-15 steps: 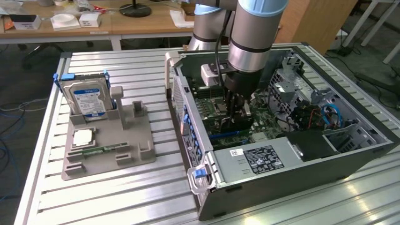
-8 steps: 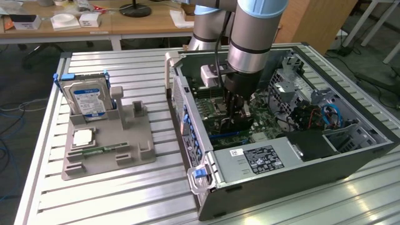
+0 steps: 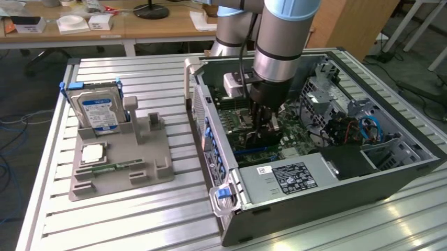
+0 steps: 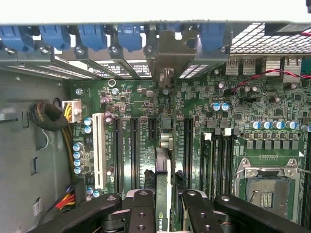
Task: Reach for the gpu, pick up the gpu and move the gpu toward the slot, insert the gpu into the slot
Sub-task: 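Insert the gpu into the slot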
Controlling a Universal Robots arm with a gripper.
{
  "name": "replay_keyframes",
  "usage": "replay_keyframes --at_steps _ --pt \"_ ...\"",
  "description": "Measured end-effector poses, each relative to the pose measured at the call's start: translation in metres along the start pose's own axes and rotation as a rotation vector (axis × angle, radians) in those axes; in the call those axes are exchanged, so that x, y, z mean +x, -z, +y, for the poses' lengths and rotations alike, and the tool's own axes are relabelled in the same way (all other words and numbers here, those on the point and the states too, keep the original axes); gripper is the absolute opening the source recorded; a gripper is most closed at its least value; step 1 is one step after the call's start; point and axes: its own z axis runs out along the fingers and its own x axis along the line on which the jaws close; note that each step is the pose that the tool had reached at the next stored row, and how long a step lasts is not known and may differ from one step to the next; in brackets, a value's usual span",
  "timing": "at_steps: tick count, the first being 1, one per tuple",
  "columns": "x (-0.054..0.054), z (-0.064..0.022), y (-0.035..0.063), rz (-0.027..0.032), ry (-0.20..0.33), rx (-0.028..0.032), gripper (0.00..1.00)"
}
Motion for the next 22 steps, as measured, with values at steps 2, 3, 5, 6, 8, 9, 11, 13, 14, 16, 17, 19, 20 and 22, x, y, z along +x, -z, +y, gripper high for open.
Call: replay_keyframes --at_steps 2,3,5,6,8,9,11,13,14,16,17,19,20,22 --pt "-0.0003 0.0004 -0.0001 0.0001 0.0 -0.0001 0.26" --pt "-0.0006 0.0006 -0.0003 0.0001 0.0 -0.0001 0.26" --pt "-0.0009 0.0009 -0.0006 0.0002 0.0 -0.0002 0.26" --pt "-0.001 0.001 -0.0011 0.0002 0.0 -0.0002 0.26" --pt "-0.0011 0.0013 -0.0024 0.0002 0.0 -0.0001 0.26" --pt "-0.0012 0.0014 -0.0032 0.0002 0.0 -0.0001 0.26" --pt "-0.0012 0.0015 -0.0041 0.0002 0.0 -0.0002 0.26" --pt "-0.0012 0.0016 -0.0045 0.0005 0.0 -0.0003 0.26" --pt "-0.0012 0.0016 -0.0045 0.0005 0.0 -0.0004 0.26" --pt "-0.0013 0.0017 -0.0052 0.0003 0.0 -0.0003 0.26" --pt "-0.0013 0.0017 -0.0056 0.0003 0.0 -0.0003 0.26" --pt "-0.0012 0.0018 -0.006 0.0005 0.0 -0.0004 0.26" --pt "-0.0012 0.0018 -0.006 0.0005 0.0 -0.0004 0.26" --pt "-0.0013 0.0018 -0.0063 0.0002 0.0 -0.0001 0.26"
